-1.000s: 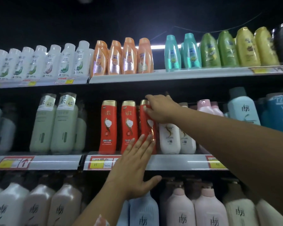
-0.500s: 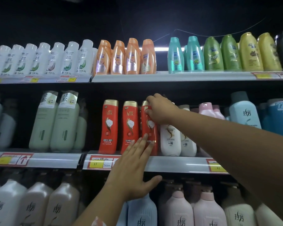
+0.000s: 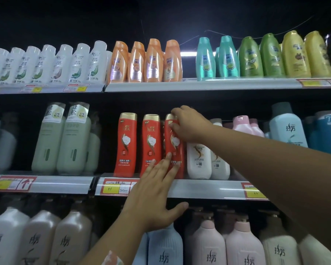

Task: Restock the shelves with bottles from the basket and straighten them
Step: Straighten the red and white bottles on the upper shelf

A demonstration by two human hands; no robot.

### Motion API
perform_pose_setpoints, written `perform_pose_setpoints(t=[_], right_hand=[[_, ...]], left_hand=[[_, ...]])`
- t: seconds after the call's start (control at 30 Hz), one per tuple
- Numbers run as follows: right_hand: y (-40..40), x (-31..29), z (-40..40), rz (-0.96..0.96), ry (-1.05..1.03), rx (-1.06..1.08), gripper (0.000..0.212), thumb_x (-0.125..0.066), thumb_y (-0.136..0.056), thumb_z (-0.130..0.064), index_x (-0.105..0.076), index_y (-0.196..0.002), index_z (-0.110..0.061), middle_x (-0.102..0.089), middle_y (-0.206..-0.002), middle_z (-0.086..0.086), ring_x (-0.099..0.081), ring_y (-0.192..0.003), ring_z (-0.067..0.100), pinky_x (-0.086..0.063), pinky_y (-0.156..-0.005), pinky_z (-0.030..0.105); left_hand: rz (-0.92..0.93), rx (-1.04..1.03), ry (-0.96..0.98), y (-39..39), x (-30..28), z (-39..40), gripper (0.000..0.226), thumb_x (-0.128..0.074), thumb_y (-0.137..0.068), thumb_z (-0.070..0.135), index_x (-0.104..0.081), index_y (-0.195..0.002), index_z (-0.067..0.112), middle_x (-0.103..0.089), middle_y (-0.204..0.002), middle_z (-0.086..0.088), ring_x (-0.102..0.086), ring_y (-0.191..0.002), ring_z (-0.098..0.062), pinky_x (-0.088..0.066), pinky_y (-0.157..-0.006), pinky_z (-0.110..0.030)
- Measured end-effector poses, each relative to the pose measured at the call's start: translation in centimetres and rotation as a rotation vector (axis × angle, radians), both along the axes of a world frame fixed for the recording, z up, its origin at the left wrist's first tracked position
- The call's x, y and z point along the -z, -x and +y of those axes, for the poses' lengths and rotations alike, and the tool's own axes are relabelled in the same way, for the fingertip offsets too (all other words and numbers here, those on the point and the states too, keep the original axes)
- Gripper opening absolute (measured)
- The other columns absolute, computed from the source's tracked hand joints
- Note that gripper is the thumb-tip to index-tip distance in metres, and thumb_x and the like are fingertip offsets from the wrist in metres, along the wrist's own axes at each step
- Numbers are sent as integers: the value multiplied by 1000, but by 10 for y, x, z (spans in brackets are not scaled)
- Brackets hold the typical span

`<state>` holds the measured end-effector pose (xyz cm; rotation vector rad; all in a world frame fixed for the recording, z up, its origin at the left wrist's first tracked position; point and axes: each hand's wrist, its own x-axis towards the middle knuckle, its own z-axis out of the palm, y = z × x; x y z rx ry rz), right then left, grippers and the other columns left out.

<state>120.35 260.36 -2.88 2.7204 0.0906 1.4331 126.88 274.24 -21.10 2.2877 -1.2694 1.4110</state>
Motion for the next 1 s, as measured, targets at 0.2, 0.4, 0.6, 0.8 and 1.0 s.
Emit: perform_pose_setpoints(t=[0.2, 0.4, 0.6, 0.8, 1.0], right_hand=[[24, -6, -19, -117, -4, -42, 45, -56, -100, -35, -51, -141, -18, -55, -135, 2, -54, -122, 20, -49, -101, 39], [43, -15, -40, -353, -110, -85, 19, -62, -96, -25, -67, -110, -13, -65, -106, 2, -61, -100, 20, -53, -88, 38], [48, -16, -52, -93, -331, -126, 52, -64, -97, -40, -54, -139, -10, -59, -137, 8, -59, -121, 24, -44, -94, 30], [38, -9, -61, 30, -421, -159, 58, -61, -99, -39, -46, -148, -13, -58, -139, 8, -66, -105, 24, -53, -69, 28], [28, 1, -62, 40, -439, -212, 39, -60, -100, -30, -54, -138, -22, -66, -113, 1, -64, -86, 14, -48, -58, 20]], left_hand=[[52, 83, 112, 7, 2, -4, 95, -5, -84, 86, -1, -161, 29, 22, -165, 13, 18, -151, -3, 6, -126, -39], [210, 368, 463, 35, -2, -48, 69, -32, -89, 59, -38, -150, 27, -34, -153, 16, -23, -142, 1, -28, -121, -34], [137, 150, 407, 43, -9, -79, 66, -29, -89, 63, -19, -151, 43, -8, -164, 13, 4, -151, -10, -4, -124, -35], [101, 40, 324, 46, -7, -80, 75, -19, -86, 71, -4, -155, 47, 7, -169, 3, 17, -152, -16, 13, -119, -38], [35, 5, 328, 40, -5, -83, 73, -24, -89, 73, -17, -156, 44, -11, -168, -7, 7, -155, -23, 7, -123, -48]])
